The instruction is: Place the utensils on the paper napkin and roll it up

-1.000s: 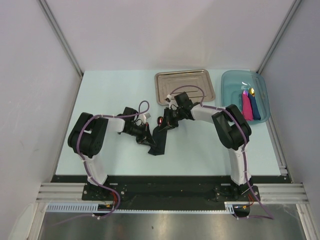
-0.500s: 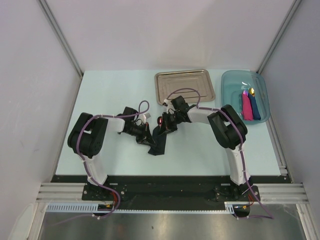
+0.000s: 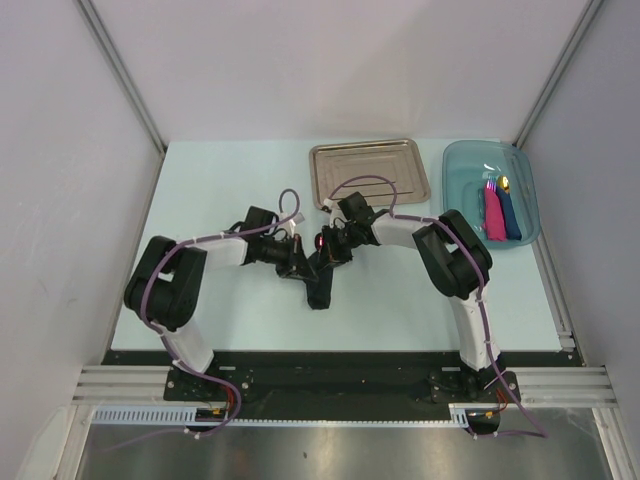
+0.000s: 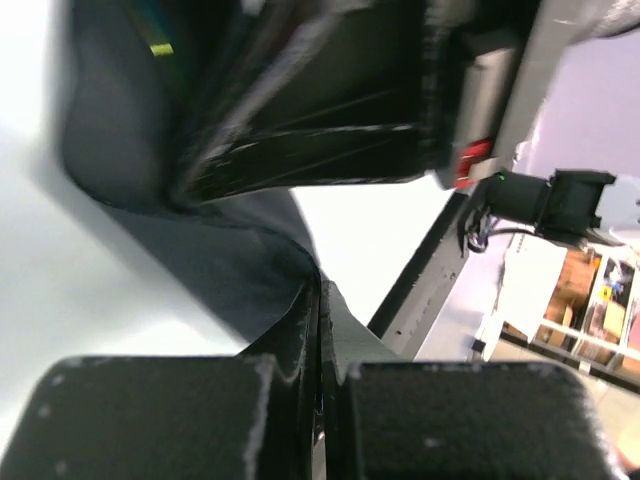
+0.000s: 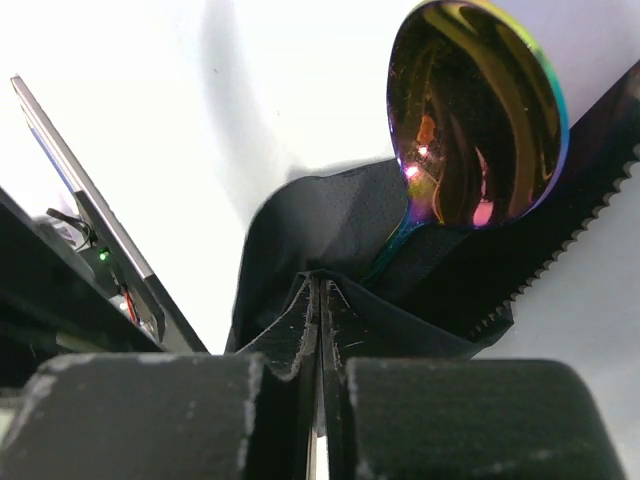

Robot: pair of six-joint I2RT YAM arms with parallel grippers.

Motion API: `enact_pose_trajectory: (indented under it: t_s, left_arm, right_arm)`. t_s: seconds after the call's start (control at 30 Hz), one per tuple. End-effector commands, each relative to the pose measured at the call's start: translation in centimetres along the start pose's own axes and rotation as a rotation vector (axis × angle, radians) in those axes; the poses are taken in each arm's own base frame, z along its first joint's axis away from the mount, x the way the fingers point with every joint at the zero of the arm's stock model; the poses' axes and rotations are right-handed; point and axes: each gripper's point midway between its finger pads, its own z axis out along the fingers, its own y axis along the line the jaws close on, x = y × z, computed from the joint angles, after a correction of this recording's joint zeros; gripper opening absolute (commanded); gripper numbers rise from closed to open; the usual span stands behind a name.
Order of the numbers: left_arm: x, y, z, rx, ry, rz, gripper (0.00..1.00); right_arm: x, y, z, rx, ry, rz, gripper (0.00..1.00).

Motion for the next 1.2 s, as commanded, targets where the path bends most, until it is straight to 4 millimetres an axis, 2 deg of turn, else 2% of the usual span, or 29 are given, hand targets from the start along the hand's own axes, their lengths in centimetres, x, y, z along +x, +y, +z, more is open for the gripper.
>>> enact_pose_trajectory:
  t_s: [0.0,0.37,0.57,0.7,0.87,0.97,1.17]
  left_arm:
    - [-0.4,-2.9,1.5,0.09,0.005,0.052,0.0]
    - [0.6,-2.3,4.9,0.099,0.048,0.068,0.0]
    - [2.4,0.7,5.7,0.03,0.09,0.02,0.0]
    - [3.3,2.0,5.9,0.0,0.119,0.002,0.0]
    - [3.6,2.9,6.0,-0.019,0.134,0.005,0.0]
    - [3.4,2.6,5.8,-0.013,0.128,0.019,0.0]
    - [3.3,1.9,5.3,-0.007,0.132,0.055,0.0]
  right_arm:
    - [1.7,-4.4,1.3,0.153,0.037,0.021,0.0]
    - [1.6,-4.5,1.4,0.147,0.029,0.041,0.0]
    - [1.4,-4.2,1.0,0.129,0.032,0.051,0.0]
    - [0.6,-2.9,-0.5,0.096,0.034,0.053,0.05]
    - [-1.6,-0.2,-3.9,0.026,-0.009,0.032,0.11]
    - [-2.1,0.5,-5.3,0.017,-0.022,0.009,0.11]
    - [-1.8,-0.2,-5.4,0.018,-0.01,0.028,0.12]
